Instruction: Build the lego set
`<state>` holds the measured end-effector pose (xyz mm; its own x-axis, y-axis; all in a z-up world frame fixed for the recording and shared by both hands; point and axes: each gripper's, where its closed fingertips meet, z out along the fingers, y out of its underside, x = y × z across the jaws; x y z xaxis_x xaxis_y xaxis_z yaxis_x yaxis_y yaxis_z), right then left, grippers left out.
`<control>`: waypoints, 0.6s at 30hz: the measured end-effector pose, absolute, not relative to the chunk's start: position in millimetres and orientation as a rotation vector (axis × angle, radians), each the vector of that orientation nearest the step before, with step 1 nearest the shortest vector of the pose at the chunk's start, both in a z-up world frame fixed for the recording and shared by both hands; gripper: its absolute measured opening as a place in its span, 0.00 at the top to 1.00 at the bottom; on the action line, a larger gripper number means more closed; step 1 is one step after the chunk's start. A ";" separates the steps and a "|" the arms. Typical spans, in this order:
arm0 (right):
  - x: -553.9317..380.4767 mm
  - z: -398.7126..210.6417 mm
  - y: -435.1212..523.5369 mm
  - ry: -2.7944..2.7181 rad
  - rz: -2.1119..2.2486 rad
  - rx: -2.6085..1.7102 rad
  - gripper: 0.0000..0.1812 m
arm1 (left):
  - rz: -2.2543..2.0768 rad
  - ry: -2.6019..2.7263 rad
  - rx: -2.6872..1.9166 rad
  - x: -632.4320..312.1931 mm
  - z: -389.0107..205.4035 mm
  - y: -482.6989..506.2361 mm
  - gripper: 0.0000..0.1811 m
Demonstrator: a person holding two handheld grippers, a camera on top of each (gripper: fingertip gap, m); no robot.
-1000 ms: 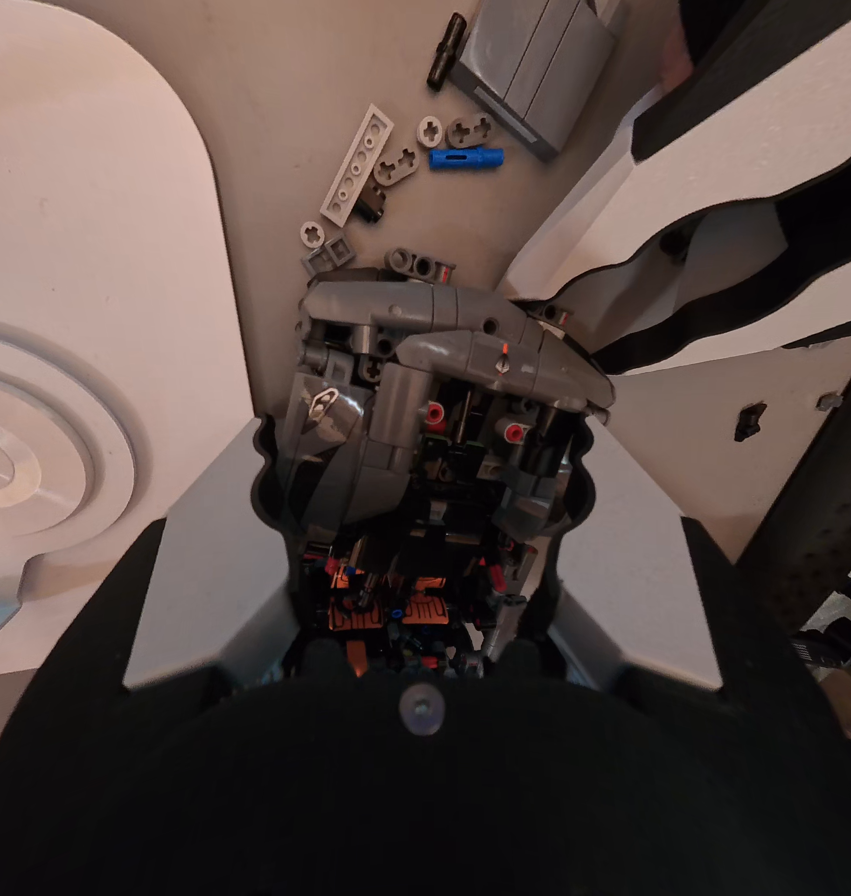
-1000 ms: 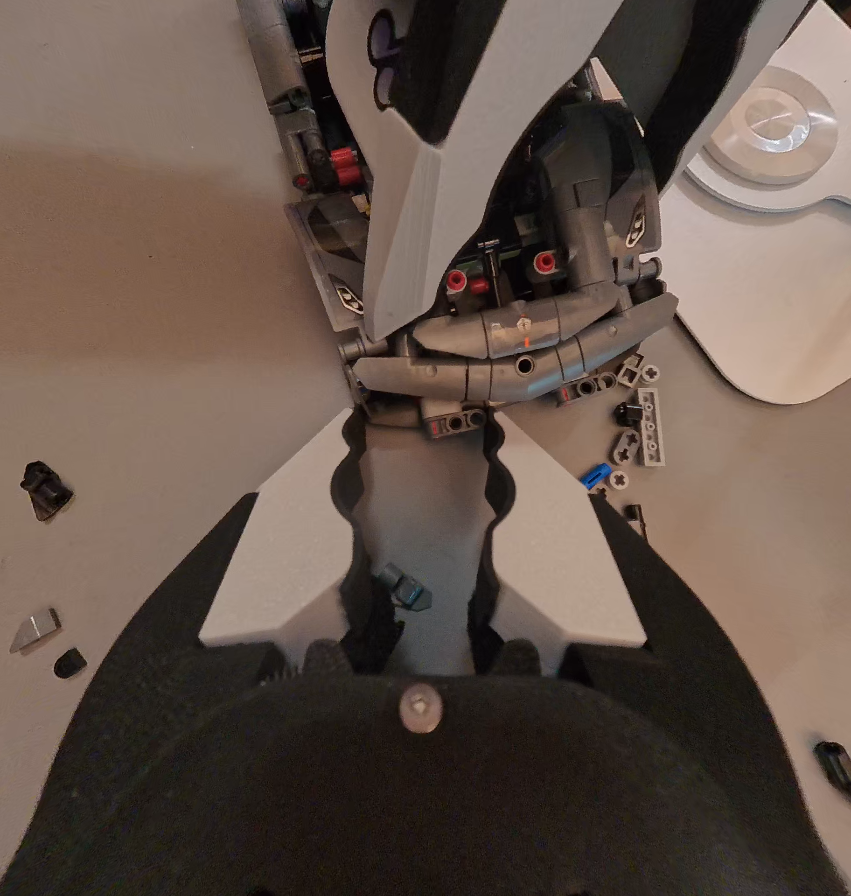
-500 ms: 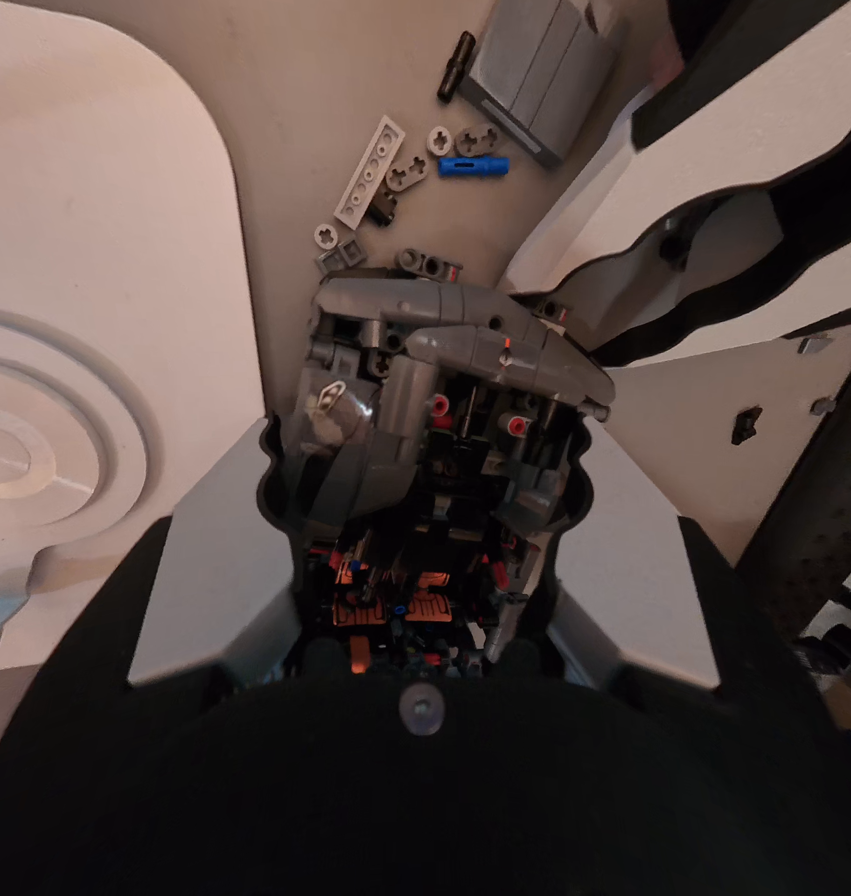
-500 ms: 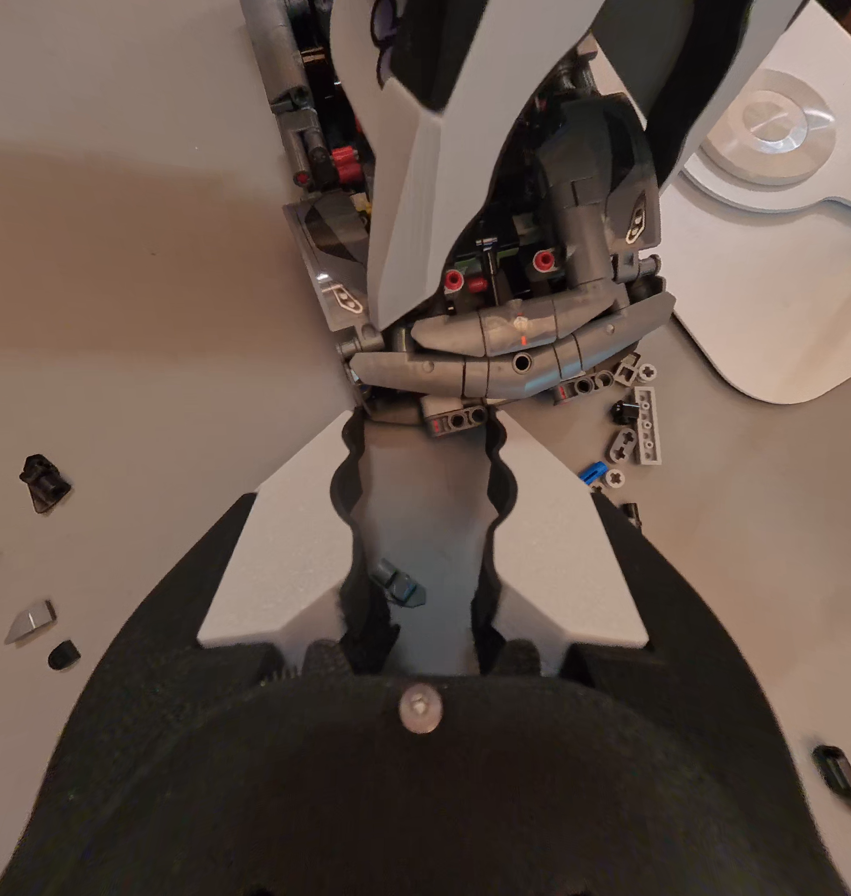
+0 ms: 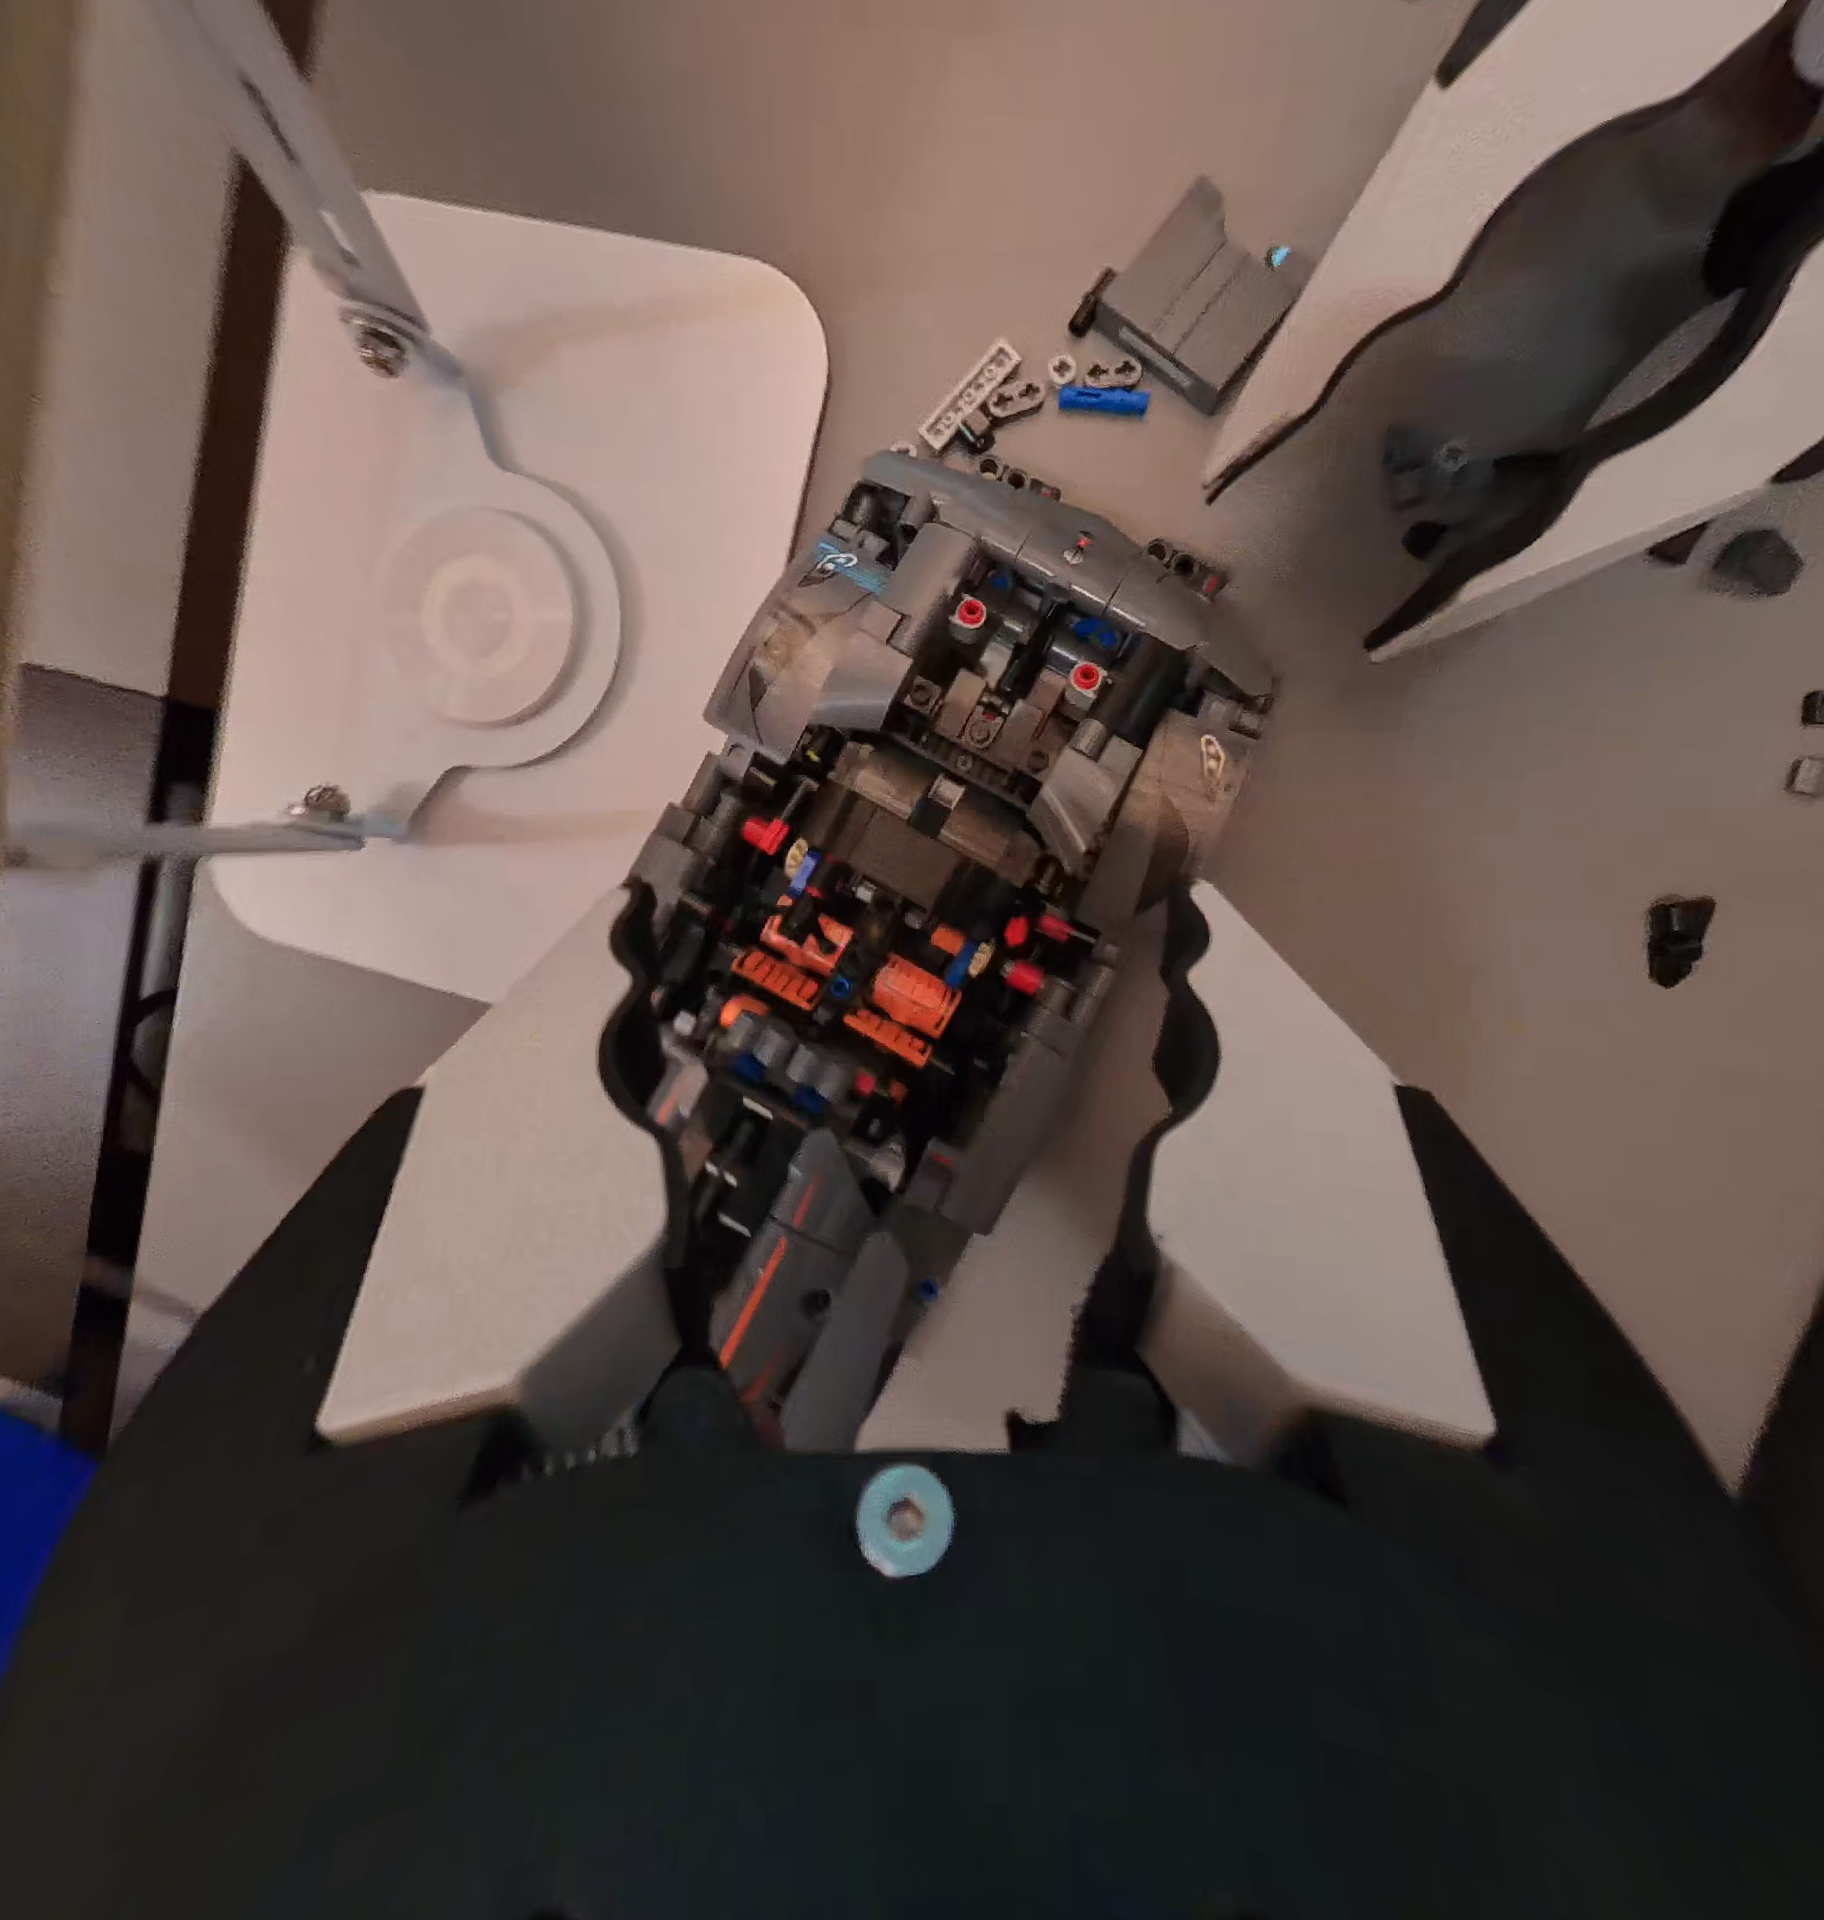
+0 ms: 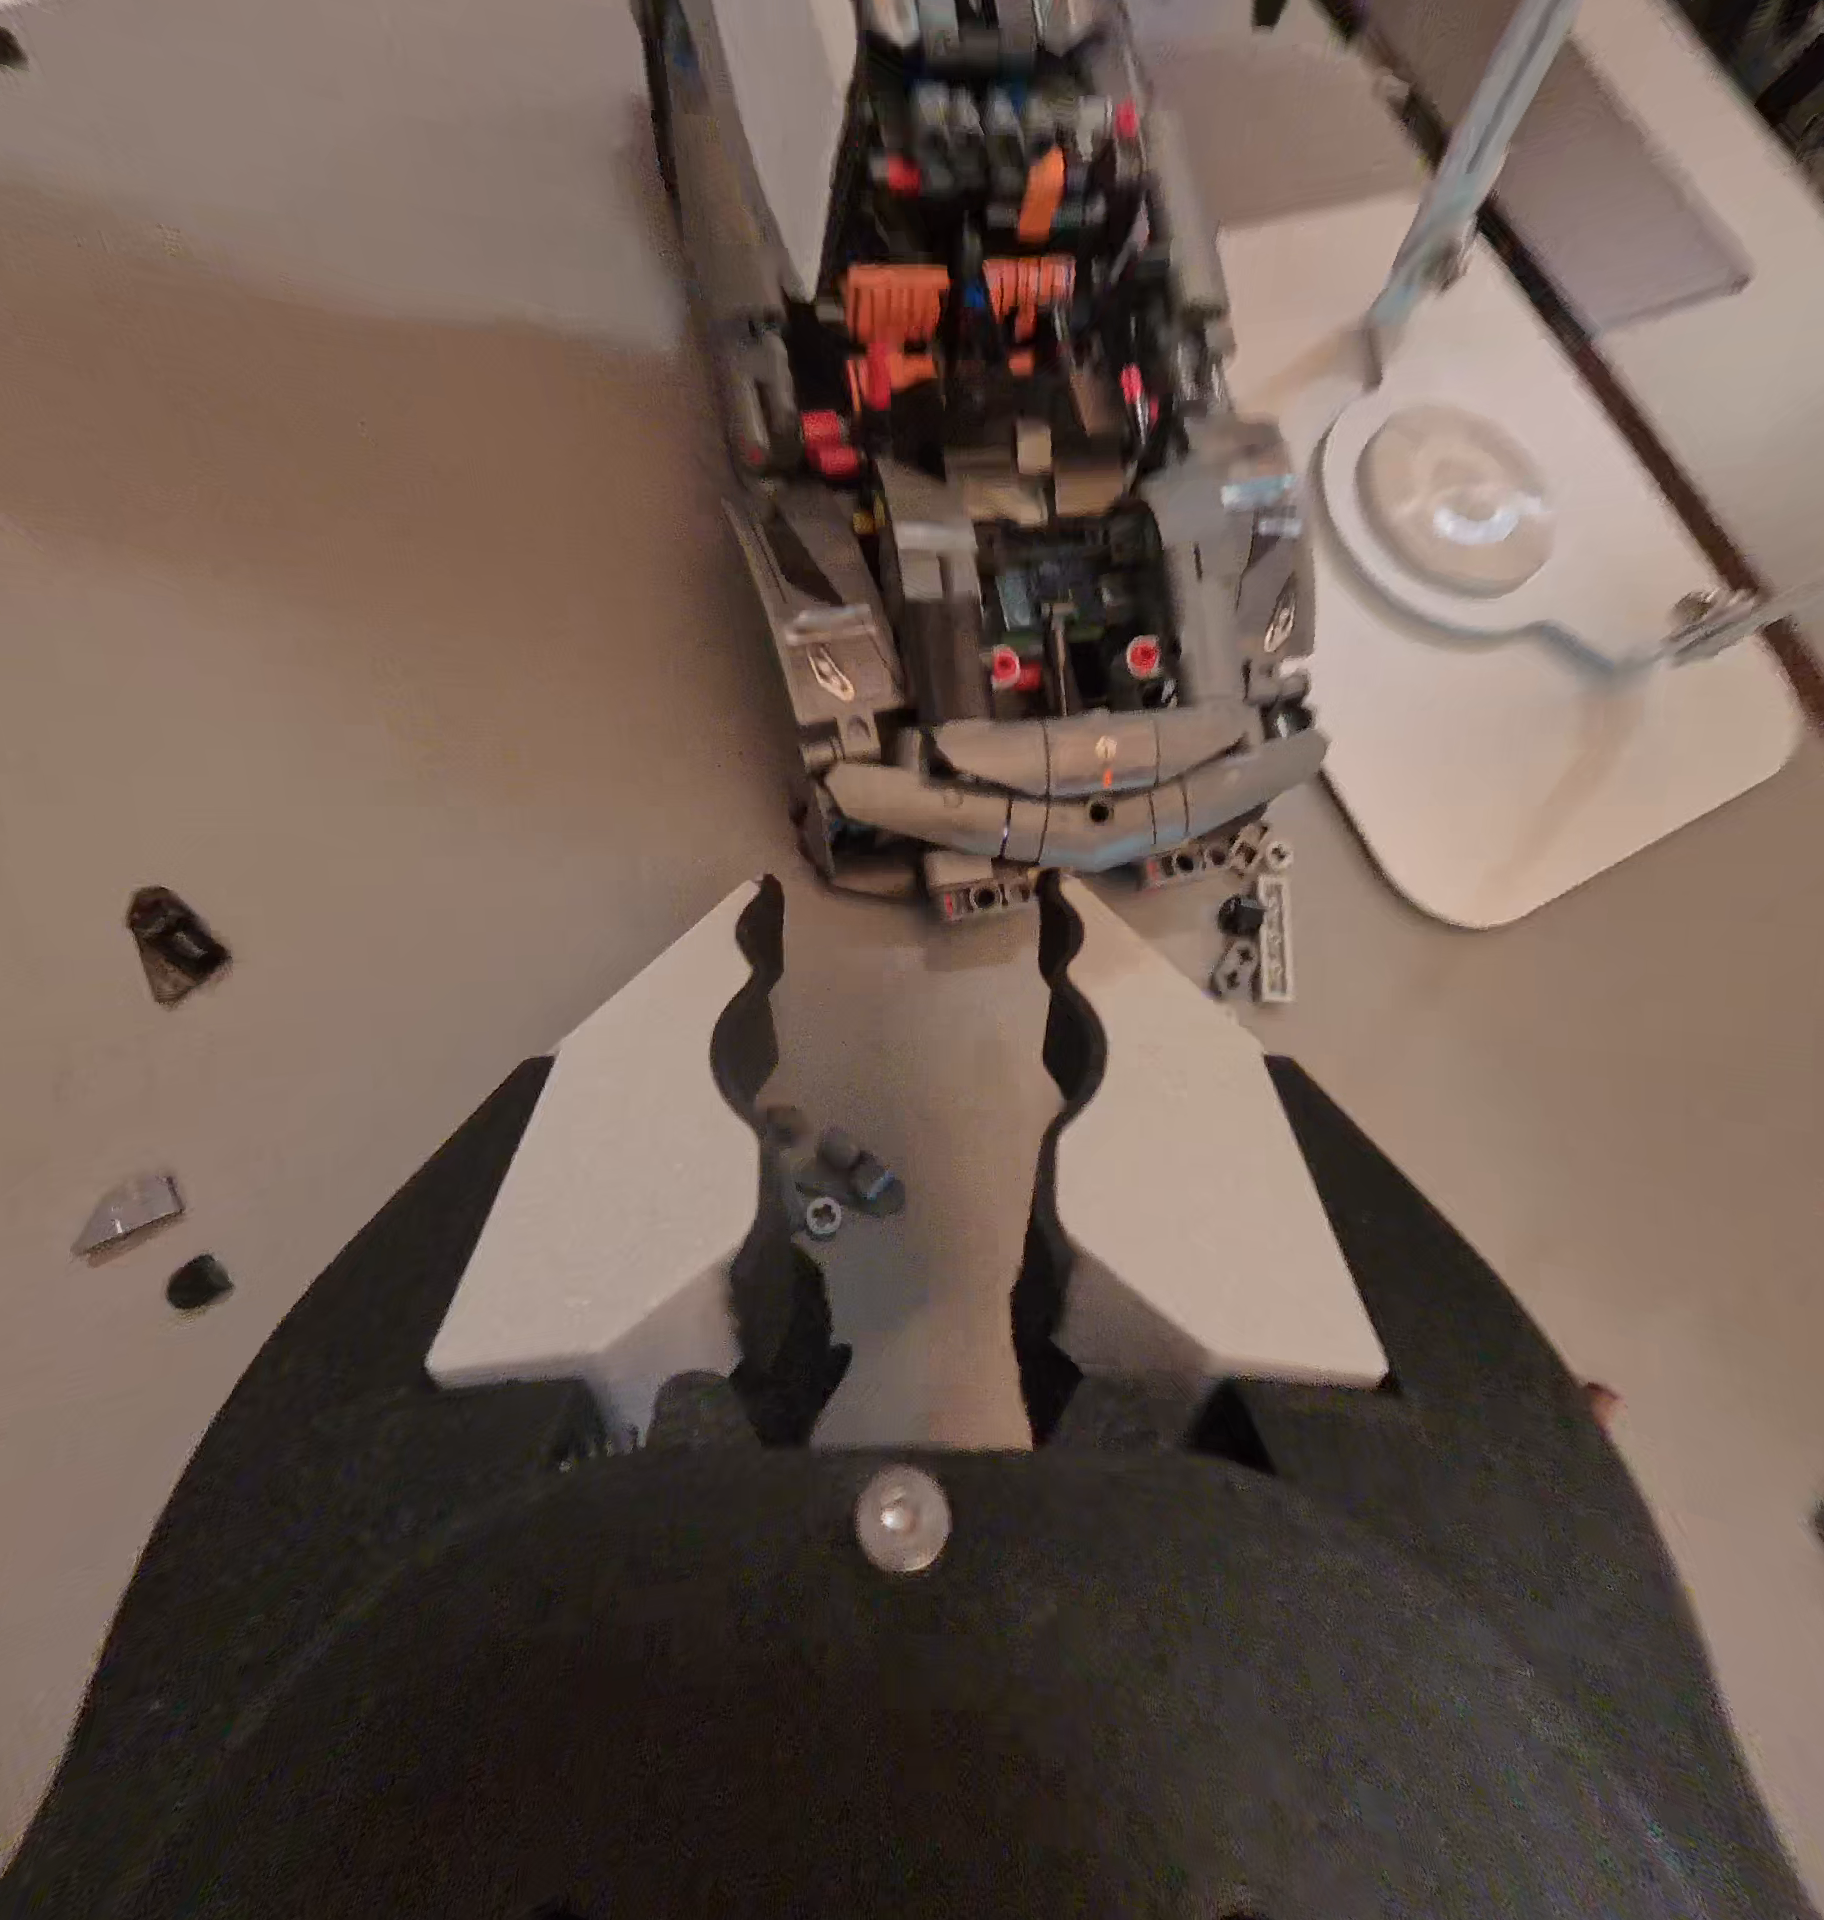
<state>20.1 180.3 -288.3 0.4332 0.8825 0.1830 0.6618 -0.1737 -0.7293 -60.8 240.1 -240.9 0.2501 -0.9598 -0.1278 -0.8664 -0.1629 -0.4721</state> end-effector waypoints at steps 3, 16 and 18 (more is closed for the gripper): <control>1.2 -277.2 168.4 -1.405 0.313 -1.795 0.78 | -0.272 1.579 -2.004 -74.8 -235.7 229.9 0.56; -50.8 -290.0 188.1 -1.593 0.123 -1.705 0.92 | -0.425 1.865 -1.981 -84.3 -284.0 193.5 0.63; -51.3 -289.8 189.8 -1.590 0.145 -1.709 0.92 | -0.416 1.892 -1.989 -85.0 -289.8 195.2 0.63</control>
